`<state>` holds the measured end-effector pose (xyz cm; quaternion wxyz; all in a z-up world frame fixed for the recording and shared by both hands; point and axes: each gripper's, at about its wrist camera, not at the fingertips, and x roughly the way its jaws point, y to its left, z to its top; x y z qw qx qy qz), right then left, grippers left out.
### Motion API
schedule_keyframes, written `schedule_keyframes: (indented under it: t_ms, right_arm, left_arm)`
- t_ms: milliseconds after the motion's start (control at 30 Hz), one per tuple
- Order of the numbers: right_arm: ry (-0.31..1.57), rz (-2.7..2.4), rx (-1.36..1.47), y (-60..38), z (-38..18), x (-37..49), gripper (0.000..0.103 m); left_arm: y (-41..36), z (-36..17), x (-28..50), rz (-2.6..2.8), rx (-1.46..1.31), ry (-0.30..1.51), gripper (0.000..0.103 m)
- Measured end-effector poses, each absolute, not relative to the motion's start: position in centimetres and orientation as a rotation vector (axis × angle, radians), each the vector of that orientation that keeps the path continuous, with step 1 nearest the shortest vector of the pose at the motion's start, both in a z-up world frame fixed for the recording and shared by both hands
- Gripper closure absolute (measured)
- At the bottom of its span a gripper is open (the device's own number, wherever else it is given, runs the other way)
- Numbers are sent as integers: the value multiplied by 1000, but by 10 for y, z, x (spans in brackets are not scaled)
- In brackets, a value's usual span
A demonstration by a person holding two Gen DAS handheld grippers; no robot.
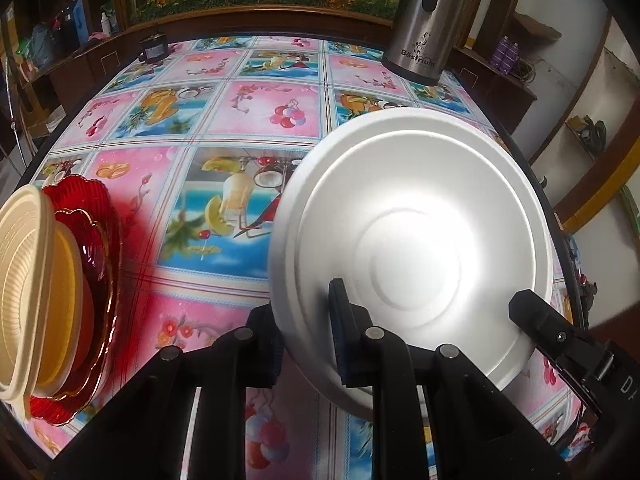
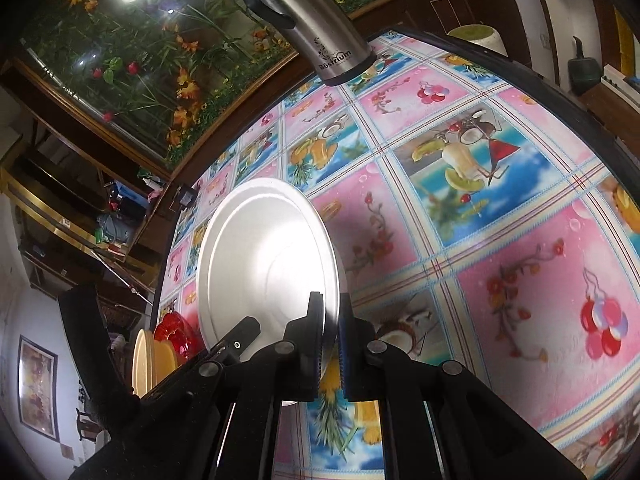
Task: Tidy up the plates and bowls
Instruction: 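Lift the white bowl with both grippers and carry it toward the stack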
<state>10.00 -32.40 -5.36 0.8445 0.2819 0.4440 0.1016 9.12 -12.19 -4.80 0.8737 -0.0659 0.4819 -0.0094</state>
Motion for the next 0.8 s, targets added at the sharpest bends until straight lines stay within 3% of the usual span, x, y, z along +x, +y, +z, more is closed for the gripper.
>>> schedule_keyframes:
  t_ms: [800]
  right_arm:
    - [905, 234, 539, -307, -44, 71, 97]
  left_arm:
    - [-105, -41, 59, -49, -151, 987, 86]
